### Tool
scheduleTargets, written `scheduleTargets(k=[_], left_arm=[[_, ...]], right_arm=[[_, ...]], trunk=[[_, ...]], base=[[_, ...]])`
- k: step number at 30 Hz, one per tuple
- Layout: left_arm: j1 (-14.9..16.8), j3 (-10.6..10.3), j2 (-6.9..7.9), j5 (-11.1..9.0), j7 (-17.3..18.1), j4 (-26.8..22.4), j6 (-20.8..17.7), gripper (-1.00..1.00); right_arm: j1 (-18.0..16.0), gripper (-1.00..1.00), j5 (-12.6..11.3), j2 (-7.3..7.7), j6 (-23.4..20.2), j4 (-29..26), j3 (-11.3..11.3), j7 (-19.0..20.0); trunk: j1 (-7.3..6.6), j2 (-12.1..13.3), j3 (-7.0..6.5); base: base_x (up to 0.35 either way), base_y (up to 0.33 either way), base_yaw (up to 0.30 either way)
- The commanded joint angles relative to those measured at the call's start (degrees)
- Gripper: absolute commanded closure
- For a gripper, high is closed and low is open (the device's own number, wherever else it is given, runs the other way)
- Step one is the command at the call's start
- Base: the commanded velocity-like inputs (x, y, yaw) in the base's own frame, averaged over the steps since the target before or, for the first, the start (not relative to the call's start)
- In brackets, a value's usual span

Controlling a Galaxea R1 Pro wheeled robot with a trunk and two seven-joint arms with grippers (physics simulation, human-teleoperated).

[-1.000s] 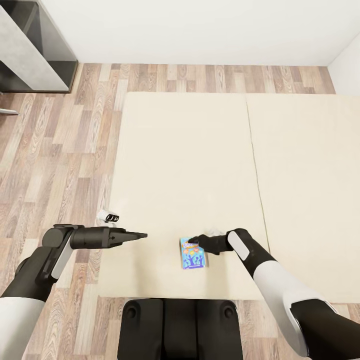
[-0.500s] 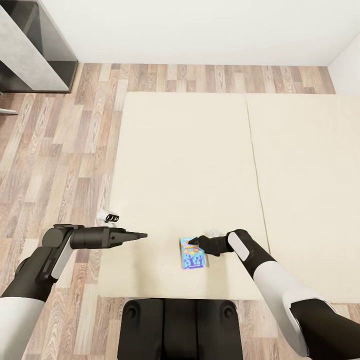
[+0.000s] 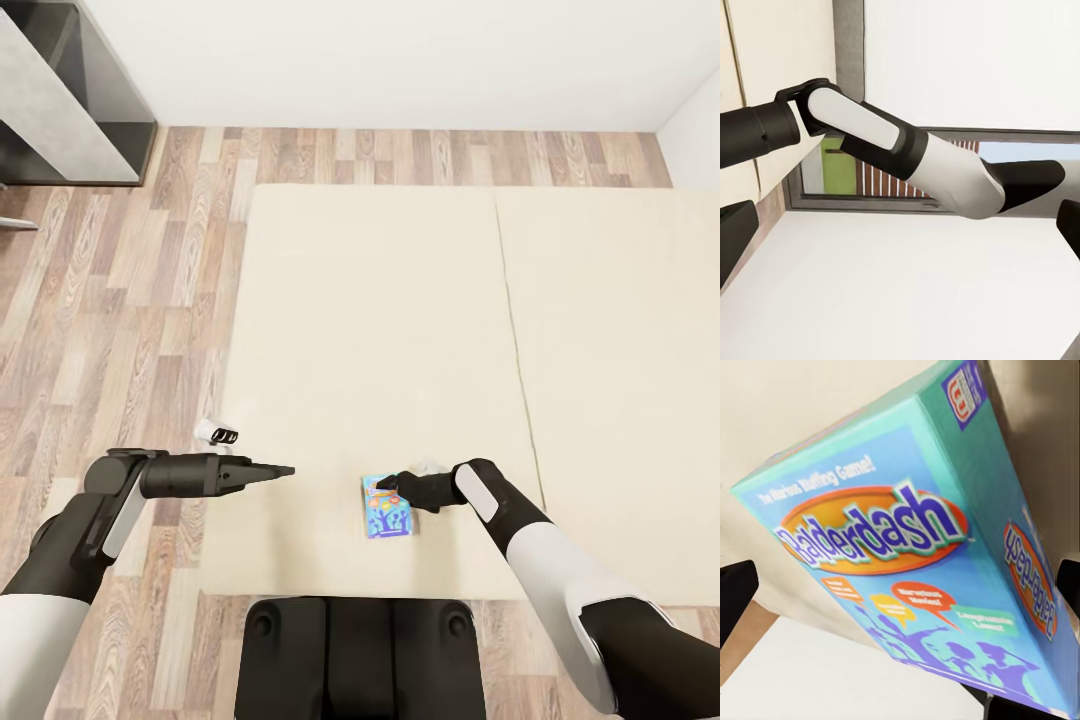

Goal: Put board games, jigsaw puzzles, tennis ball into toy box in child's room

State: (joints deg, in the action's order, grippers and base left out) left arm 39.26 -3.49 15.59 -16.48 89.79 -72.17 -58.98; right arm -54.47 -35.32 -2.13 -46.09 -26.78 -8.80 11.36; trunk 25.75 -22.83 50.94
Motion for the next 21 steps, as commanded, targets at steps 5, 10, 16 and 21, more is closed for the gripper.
scheduleTargets(k=[5, 10, 16, 21], left_arm=[[0.03, -0.11, 0.05, -0.05, 0.21, 0.0, -0.61, -1.0], [0.03, -0.11, 0.05, -0.05, 0.21, -0.02, -0.61, -1.0], [0.03, -0.11, 0.05, -0.05, 0.21, 0.0, -0.61, -1.0], [0.03, -0.11, 0.05, -0.05, 0.21, -0.02, -0.61, -1.0]], right_arm=[[-0.02, -1.0, 0.48, 0.02, -0.11, -0.02, -0.08, 0.4], [-0.02, -1.0, 0.51, 0.01, -0.13, -0.02, -0.08, 0.42], [-0.02, -1.0, 0.5, 0.02, -0.14, -0.02, -0.08, 0.42], [-0.02, -1.0, 0.49, 0.02, -0.14, -0.02, -0.08, 0.42]], trunk=[[0.03, -0.09, 0.06], [0.03, -0.09, 0.06], [0.03, -0.09, 0.06], [0.03, -0.09, 0.06]], base=[[0.0, 0.03, 0.0], [0.0, 0.008, 0.0], [0.0, 0.099, 0.0], [0.0, 0.09, 0.0]])
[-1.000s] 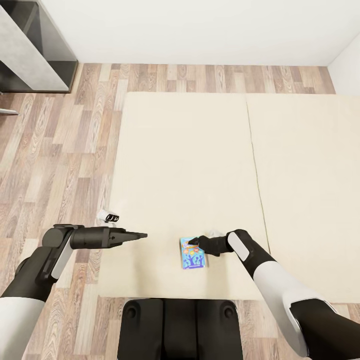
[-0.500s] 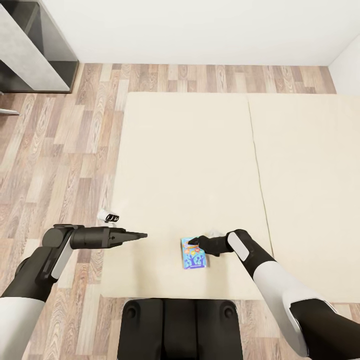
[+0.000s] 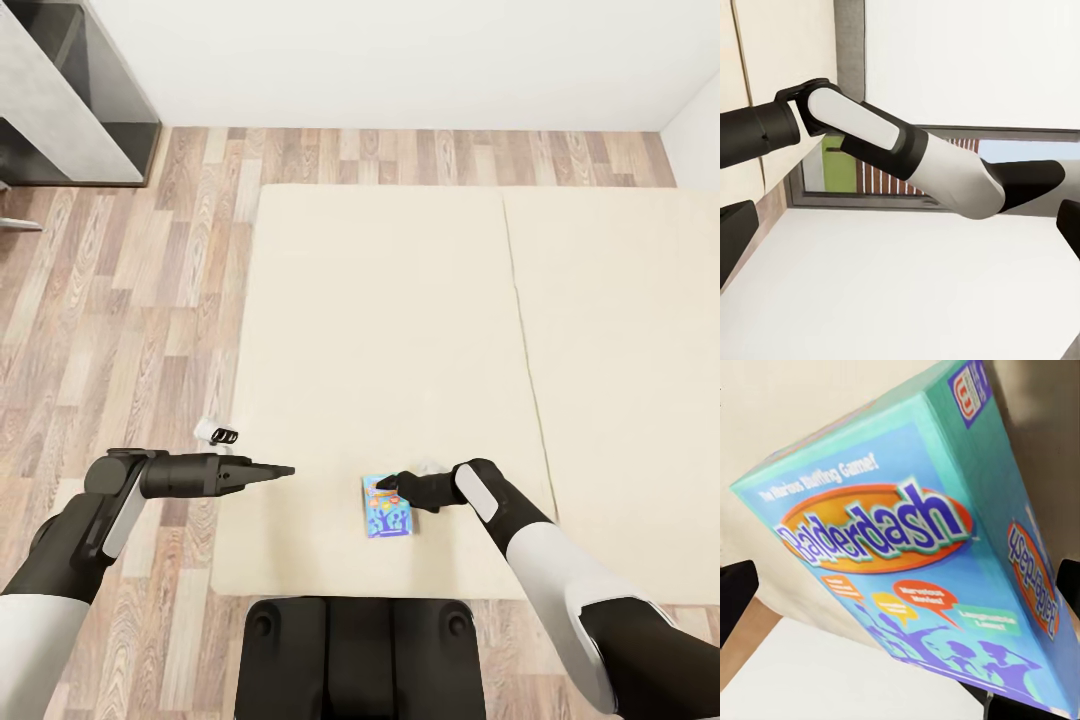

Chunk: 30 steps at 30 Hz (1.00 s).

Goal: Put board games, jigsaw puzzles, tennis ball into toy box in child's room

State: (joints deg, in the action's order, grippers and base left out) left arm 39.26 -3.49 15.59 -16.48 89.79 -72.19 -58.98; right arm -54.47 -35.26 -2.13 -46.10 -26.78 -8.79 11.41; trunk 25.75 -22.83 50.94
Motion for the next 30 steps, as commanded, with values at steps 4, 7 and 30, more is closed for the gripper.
scheduleTargets(k=[4, 7, 30], left_arm=[[0.03, -0.11, 0.05, -0.05, 0.21, 0.03, -0.61, -1.0], [0.03, -0.11, 0.05, -0.05, 0.21, 0.02, -0.61, -1.0], [0.03, -0.1, 0.05, -0.05, 0.21, 0.02, -0.61, -1.0]], right_arm=[[-0.02, -1.0, 0.44, 0.02, -0.13, -0.02, -0.08, 0.37], [-0.02, -1.0, 0.42, 0.06, -0.13, -0.02, -0.08, 0.41], [-0.02, -1.0, 0.37, 0.02, -0.13, -0.02, -0.05, 0.45]], trunk=[[0.03, -0.09, 0.06], [0.03, -0.09, 0.06], [0.03, -0.09, 0.06]], base=[[0.0, 0.071, 0.0], [0.0, 0.143, 0.0], [0.0, 0.098, 0.0]])
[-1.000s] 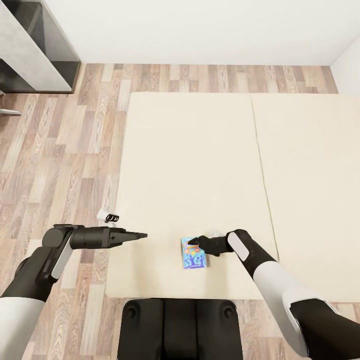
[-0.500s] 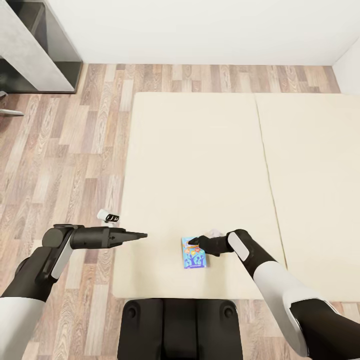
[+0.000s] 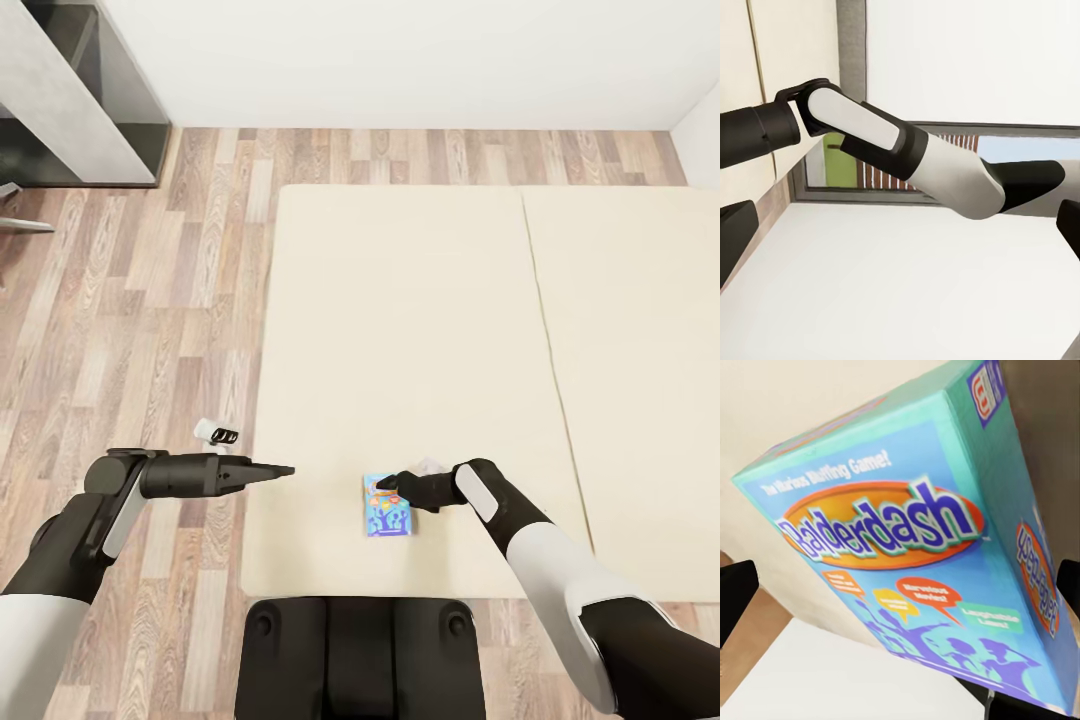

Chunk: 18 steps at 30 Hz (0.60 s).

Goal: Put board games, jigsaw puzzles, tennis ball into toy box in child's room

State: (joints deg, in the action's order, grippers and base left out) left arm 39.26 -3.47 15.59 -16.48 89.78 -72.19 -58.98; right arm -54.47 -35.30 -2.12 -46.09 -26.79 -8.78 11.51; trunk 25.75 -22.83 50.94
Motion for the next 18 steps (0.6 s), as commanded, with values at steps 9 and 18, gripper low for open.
scheduleTargets(k=[9, 18], left_arm=[[0.03, -0.1, 0.06, -0.05, 0.22, 0.01, -0.61, -1.0], [0.03, -0.13, 0.06, -0.05, 0.22, 0.03, -0.61, -1.0]], right_arm=[[-0.02, -1.0, 0.41, 0.01, -0.14, -0.02, -0.09, 0.36], [-0.02, -1.0, 0.41, 0.01, -0.14, -0.02, -0.1, 0.38]], trunk=[[0.03, -0.09, 0.06], [0.03, -0.09, 0.06]], base=[[0.0, 0.055, 0.0], [0.0, 0.136, 0.0]])
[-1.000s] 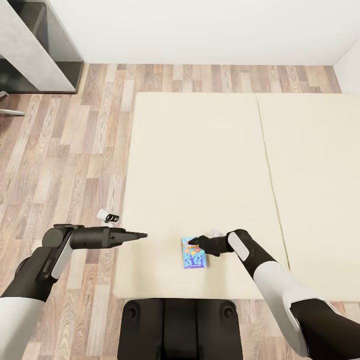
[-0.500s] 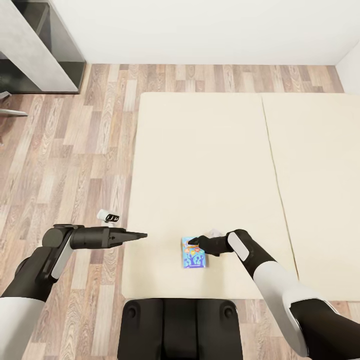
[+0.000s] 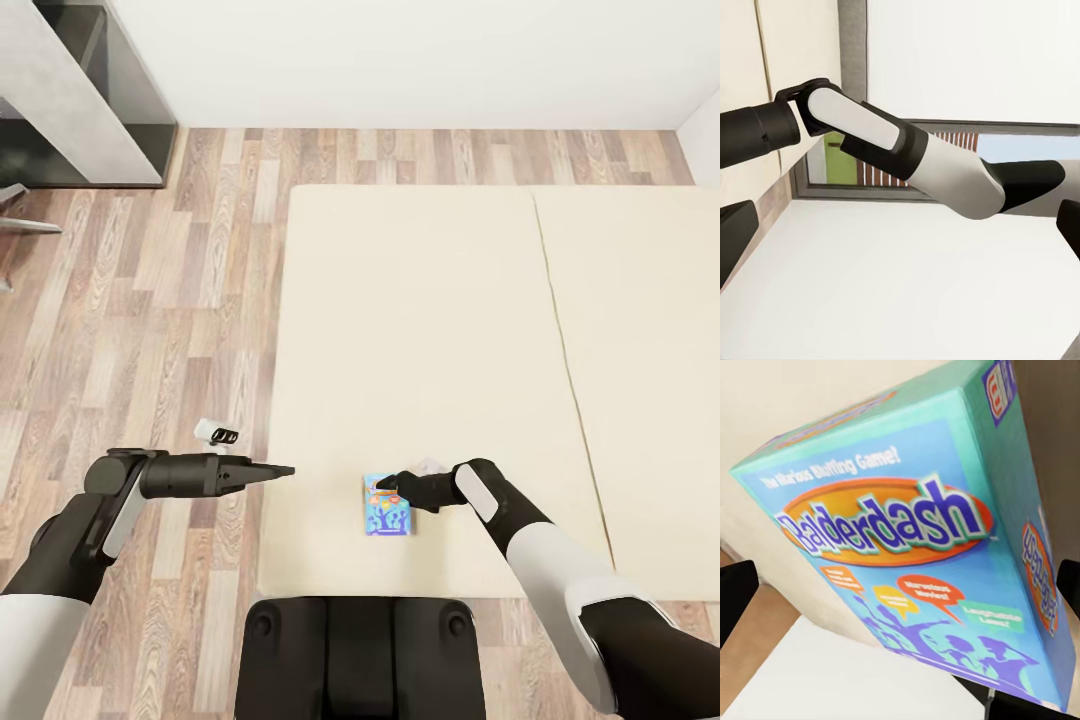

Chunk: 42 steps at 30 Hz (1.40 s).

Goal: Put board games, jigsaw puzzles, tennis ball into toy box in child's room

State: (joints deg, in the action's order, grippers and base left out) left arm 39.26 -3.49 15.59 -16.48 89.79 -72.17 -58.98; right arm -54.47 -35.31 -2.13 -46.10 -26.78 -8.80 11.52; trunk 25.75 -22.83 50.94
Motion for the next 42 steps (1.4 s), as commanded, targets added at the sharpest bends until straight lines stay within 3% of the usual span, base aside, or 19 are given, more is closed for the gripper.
scheduleTargets(k=[1, 42], left_arm=[[0.03, -0.11, 0.05, -0.05, 0.21, 0.01, -0.61, -1.0], [0.03, -0.03, 0.09, -0.05, 0.21, -0.01, -0.61, -1.0]], right_arm=[[-0.02, -1.0, 0.42, 0.02, -0.13, -0.02, -0.06, 0.4], [-0.02, -1.0, 0.42, 0.09, -0.13, -0.02, -0.05, 0.52]], trunk=[[0.03, -0.09, 0.06], [0.03, -0.09, 0.06]], base=[[0.0, 0.04, 0.0], [0.0, 0.096, 0.0]])
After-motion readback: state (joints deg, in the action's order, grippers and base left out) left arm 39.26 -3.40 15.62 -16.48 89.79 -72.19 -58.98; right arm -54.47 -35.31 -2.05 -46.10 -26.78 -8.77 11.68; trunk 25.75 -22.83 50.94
